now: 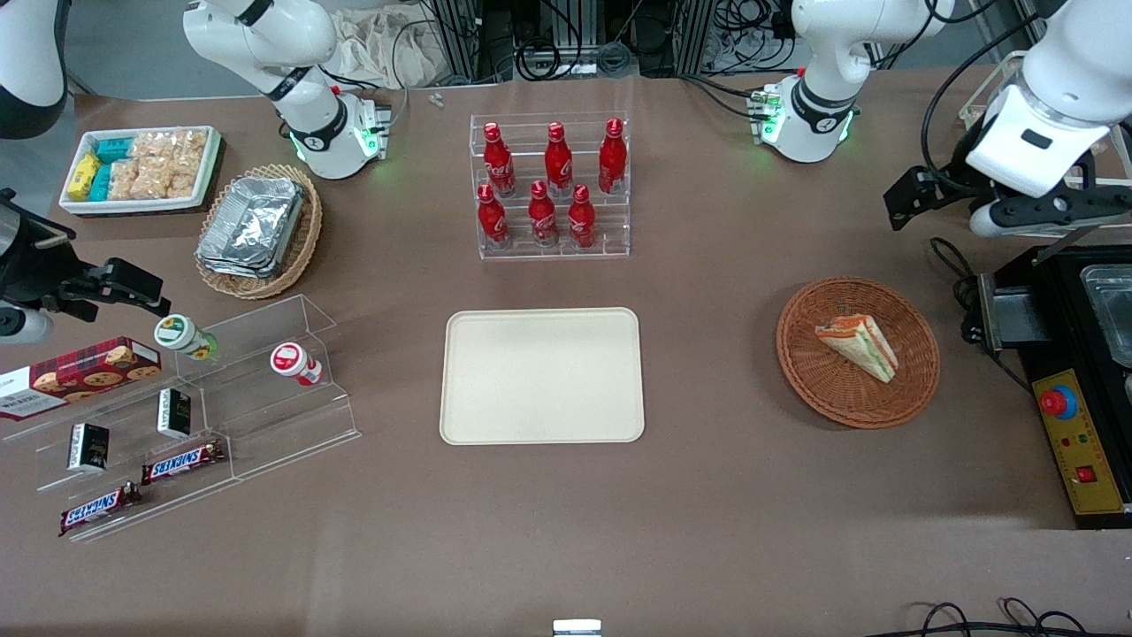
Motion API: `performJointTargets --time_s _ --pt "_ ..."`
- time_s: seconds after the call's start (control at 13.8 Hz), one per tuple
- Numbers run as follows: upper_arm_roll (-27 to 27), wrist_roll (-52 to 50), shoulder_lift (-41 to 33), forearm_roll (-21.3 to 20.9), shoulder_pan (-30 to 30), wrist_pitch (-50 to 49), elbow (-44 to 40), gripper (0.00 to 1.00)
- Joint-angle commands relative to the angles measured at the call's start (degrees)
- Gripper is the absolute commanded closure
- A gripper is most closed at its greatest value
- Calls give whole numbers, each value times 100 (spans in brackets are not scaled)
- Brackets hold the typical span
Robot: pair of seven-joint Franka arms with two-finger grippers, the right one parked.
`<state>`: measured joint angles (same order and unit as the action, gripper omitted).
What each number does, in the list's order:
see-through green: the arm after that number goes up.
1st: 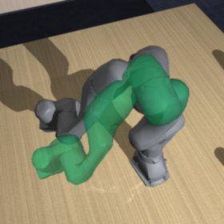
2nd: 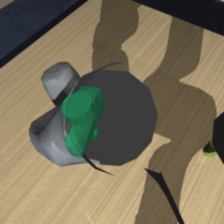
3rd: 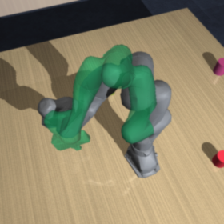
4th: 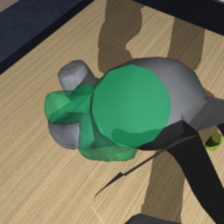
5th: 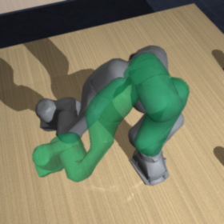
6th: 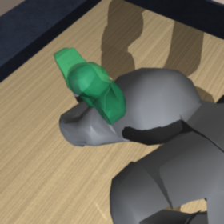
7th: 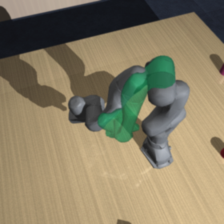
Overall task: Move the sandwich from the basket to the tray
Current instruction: 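Move the left gripper down over the wrapped sandwich in the wicker basket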
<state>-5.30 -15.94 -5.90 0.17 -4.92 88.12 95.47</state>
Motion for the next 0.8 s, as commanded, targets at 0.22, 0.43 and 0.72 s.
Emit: performJointTargets --time_s 0.22,0.43,0.72 --pt "64 -15 344 116 -45 -409 -345 0" --pt "300 -1081 650 203 52 -453 -310 0" --pt "565 -2156 1143 309 52 115 329 0"
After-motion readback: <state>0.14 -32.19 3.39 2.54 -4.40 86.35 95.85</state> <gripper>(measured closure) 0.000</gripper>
